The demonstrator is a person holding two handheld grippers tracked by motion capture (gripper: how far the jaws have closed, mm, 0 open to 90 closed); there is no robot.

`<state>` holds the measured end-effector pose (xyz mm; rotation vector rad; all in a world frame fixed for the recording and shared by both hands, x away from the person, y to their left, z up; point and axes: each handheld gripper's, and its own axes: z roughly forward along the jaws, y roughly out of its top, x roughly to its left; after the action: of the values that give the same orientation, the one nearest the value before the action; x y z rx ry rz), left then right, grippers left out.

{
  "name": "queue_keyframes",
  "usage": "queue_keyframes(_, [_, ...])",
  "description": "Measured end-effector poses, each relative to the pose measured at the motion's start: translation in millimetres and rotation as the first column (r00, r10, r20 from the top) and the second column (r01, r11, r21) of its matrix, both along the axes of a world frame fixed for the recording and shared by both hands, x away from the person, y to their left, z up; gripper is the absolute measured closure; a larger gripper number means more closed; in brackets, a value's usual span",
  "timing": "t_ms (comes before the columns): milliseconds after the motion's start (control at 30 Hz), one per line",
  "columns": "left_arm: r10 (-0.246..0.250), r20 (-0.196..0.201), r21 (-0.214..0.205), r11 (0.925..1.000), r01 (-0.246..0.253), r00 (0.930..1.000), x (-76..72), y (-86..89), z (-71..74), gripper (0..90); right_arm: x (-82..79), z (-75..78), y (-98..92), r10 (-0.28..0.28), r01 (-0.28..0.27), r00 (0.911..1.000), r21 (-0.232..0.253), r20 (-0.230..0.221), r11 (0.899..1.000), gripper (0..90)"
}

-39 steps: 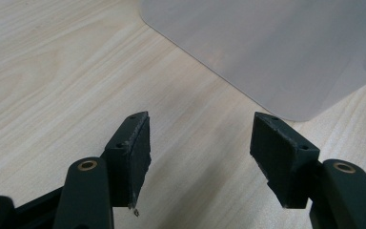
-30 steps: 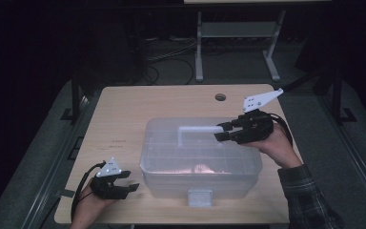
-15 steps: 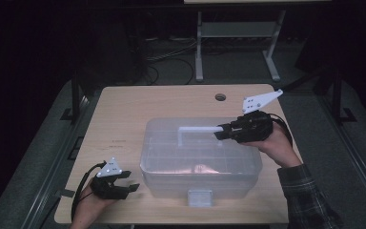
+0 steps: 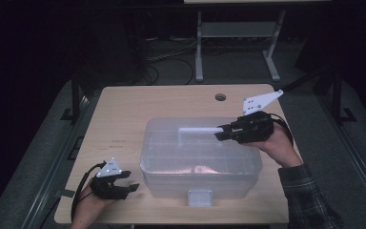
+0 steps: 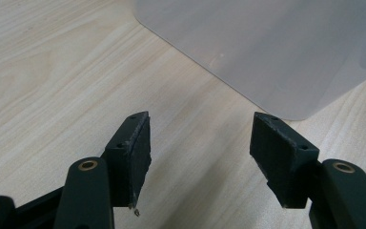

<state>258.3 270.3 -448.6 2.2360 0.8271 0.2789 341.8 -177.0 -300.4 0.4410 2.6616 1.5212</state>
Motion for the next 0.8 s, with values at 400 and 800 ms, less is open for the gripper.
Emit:
queue_keyframes(400, [-0.001, 0.002, 0.0, 1.0, 0.001, 1.0, -0.2, -0.2, 0.3, 38.9, 0.3, -0.5, -4.3, 0.028, -0.027, 0.9994, 0.05, -0.018, 0.998, 75.0])
queue_keyframes(800, [-0.001, 0.002, 0.001, 1.0, 0.001, 1.0, -0.1, -0.2, 0.1, 39.0, 2.6, -1.0, -6.0, 0.064, -0.062, 0.9978, 0.071, -0.018, 0.996, 76.9])
